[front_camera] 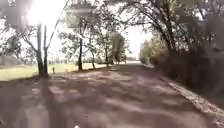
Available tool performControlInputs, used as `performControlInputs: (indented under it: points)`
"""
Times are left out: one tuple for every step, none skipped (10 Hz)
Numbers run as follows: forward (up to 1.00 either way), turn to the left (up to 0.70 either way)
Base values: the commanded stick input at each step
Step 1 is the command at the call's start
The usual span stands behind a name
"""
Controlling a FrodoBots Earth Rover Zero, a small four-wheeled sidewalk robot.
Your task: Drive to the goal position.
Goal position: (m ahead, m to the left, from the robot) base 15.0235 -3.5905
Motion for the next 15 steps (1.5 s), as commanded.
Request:
performControlInputs:
  points:
    - [1.0,-0.07]
    - [1.0,-0.07]
    - [1.0,-0.07]
    - [1.0,-0.07]
    - [1.0,-0.07]
    - [1.0,-0.07]
    - [1.0,-0.07]
    - [1.0,-0.07]
    - [1.0,-0.07]
    - [1.0,-0.07]
    - [1.0,-0.07]
    - [1.0,-0.07]
    - [1.0,-0.07]
    - [1.0,-0.07]
    - [1.0,-0.07]
